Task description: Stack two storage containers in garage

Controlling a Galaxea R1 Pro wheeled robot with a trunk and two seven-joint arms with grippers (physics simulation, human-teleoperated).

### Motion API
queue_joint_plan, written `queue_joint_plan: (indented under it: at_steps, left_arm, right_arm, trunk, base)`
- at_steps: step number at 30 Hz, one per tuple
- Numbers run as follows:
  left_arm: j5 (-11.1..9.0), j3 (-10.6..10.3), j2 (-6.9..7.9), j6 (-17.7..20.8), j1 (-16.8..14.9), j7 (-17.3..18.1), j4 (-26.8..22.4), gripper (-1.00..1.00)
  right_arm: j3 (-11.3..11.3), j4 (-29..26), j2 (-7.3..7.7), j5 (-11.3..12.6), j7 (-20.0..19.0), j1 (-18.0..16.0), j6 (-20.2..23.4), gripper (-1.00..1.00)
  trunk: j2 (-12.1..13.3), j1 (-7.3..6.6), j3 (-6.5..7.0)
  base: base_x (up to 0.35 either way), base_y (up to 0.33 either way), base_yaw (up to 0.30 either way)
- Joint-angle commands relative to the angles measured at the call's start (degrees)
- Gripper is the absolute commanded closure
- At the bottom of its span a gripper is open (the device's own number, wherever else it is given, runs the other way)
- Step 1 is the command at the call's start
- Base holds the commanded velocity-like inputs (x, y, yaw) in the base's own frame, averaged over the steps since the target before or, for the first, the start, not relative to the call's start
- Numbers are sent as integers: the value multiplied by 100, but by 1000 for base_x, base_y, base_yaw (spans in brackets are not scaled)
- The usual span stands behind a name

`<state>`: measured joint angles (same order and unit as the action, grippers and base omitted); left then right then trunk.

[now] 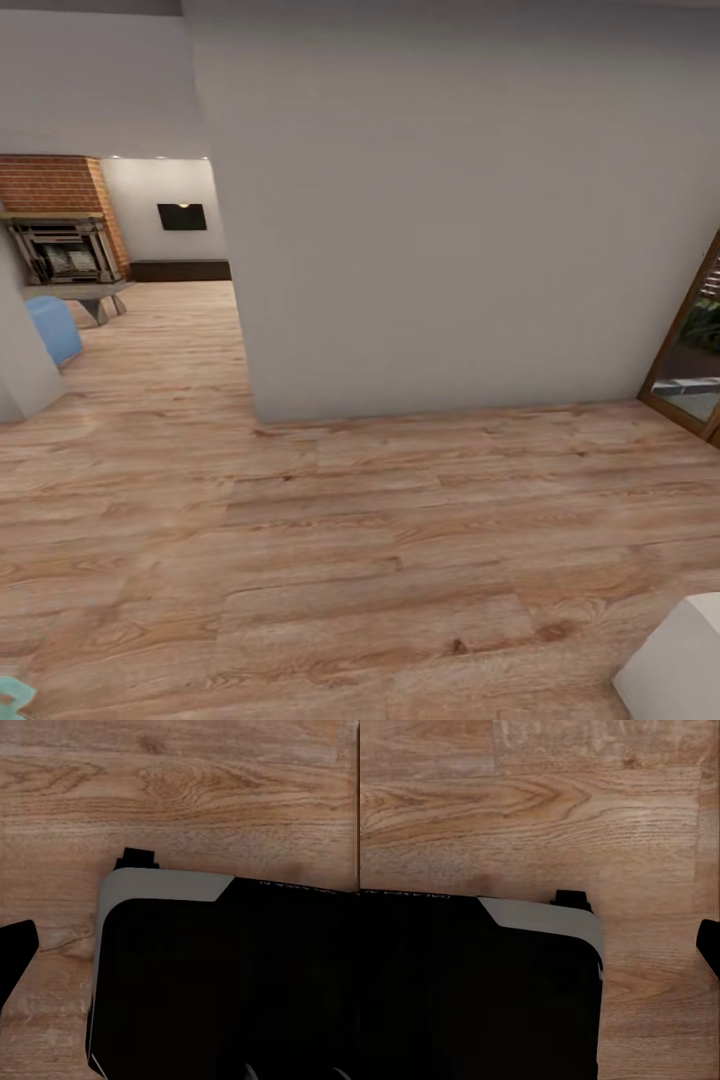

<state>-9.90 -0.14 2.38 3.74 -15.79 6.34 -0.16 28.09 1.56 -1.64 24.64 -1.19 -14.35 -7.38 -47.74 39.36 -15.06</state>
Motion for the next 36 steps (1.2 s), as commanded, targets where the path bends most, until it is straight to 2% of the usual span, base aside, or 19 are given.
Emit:
queue_joint_plan:
  at_steps: [1, 18, 36]
  left_arm:
    - [-56, -4, 1, 30, -3, 24, -2, -100]
    - [-56, -4, 2, 30, -3, 24, -2, -100]
    - [-47, -4, 0, 30, -3, 25, -2, -100]
  right_arm:
    - [47, 15, -3, 60, -12, -7, -31, -100]
    - [47, 17, -10, 65, -6, -7, -35, -100]
    - [47, 16, -3, 85, -6, -7, -37, -100]
  trunk:
    - [-5, 4, -7]
    - [-5, 4, -7]
    - [-5, 4, -7]
  base:
    - [322, 0, 0]
    - [322, 0, 12]
    - [322, 0, 253]
